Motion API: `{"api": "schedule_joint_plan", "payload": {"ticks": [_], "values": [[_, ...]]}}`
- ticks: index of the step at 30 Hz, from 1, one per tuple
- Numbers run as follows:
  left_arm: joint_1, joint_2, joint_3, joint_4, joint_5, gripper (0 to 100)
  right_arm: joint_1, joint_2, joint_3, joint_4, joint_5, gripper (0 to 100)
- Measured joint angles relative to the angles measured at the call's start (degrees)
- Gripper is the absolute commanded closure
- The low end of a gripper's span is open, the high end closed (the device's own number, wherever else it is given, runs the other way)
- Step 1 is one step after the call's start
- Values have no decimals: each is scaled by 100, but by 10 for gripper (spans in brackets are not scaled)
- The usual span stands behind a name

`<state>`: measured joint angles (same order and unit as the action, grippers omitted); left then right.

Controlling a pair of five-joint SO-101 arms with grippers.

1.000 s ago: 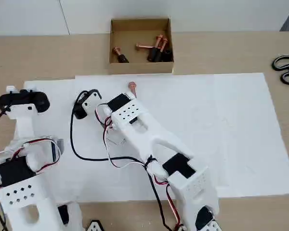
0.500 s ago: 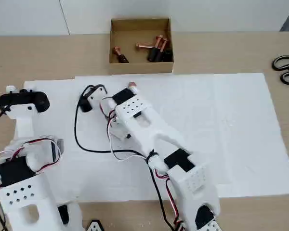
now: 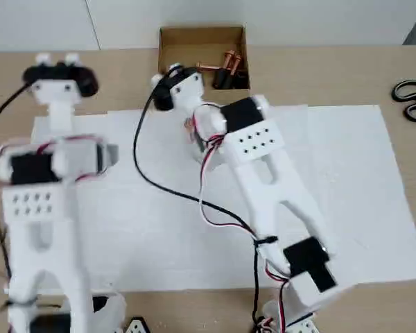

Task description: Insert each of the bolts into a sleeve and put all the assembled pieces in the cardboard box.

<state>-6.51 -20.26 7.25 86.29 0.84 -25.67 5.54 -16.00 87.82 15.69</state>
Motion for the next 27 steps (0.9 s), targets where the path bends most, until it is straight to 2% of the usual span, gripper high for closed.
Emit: {"api": "schedule_joint_plan", "payload": {"ticks": [4,10,14,18,27], "values": [[835,1767,-1556,114,343,797,765,-255,0,79,-316,995],[1591,4167,-3701,141,765,797,1670,-273,0,334,-404,995],[1723,5477,-4879,167,1257,797,2163,-273,132,211,-404,995],[1723,6558,-5899,396,1591,797,2356,-273,264,193,-404,995],[1723,8097,-7622,686,1626,797,2338,-273,299,123,-404,995]]}}
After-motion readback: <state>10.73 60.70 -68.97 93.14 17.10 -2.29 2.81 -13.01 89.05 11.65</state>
